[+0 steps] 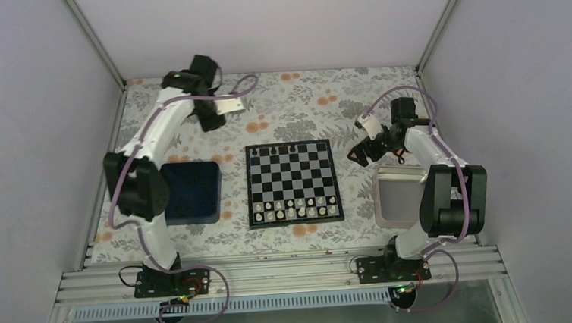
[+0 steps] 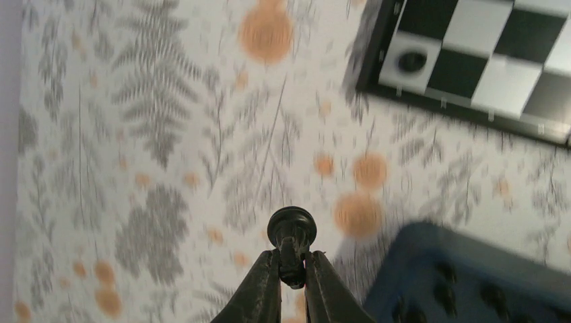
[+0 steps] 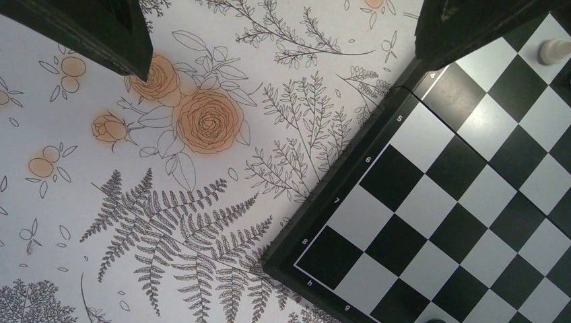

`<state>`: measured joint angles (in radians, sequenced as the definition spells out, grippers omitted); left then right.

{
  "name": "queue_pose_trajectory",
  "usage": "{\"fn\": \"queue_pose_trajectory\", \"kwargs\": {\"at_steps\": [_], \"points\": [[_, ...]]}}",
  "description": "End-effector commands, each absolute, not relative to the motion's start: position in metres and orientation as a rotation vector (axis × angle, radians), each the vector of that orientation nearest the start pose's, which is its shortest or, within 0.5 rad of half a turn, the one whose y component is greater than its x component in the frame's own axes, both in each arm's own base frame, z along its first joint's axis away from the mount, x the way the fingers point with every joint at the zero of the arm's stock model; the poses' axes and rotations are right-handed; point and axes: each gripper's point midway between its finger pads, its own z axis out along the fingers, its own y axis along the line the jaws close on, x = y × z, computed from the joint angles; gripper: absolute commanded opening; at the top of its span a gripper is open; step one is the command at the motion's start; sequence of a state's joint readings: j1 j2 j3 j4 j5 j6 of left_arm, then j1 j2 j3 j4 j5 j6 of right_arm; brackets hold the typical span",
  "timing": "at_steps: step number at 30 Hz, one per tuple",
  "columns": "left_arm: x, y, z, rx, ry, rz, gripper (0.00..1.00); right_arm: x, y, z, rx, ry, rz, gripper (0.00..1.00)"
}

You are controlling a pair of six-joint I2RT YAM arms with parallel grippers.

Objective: Set up the chess pieces on the board
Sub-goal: Place the chess piece on the chessboard.

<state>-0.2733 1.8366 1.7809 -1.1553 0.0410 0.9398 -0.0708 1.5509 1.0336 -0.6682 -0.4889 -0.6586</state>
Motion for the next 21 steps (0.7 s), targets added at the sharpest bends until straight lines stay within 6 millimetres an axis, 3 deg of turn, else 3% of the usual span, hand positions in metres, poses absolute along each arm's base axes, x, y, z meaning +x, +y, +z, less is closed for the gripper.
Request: {"fn": "queue_pose_trajectory", "kwargs": {"at_steps": [1, 5, 9, 15, 21], "points": [[0.412, -0.181, 0.173, 1.706, 2.261, 0.023, 0.10, 0.349, 0.064, 0.115, -0.890, 2.383, 0.434, 1.00], [0.420, -0.230, 0.156, 1.811, 2.207, 0.003, 0.10, 0.349, 0.064, 0.115, -0.893, 2.382, 0.435, 1.00], [0.422, -0.259, 0.140, 1.883, 2.189, -0.021, 0.10, 0.348, 0.064, 0.114, -0.895, 2.385, 0.439, 1.00], [0.412, -0.271, 0.113, 1.955, 2.210, -0.031, 0.11, 0.347, 0.064, 0.112, -0.897, 2.389, 0.440, 1.00], [0.397, -0.269, 0.094, 1.992, 2.222, -0.021, 0.11, 0.347, 0.064, 0.110, -0.898, 2.393, 0.442, 1.00]]}}
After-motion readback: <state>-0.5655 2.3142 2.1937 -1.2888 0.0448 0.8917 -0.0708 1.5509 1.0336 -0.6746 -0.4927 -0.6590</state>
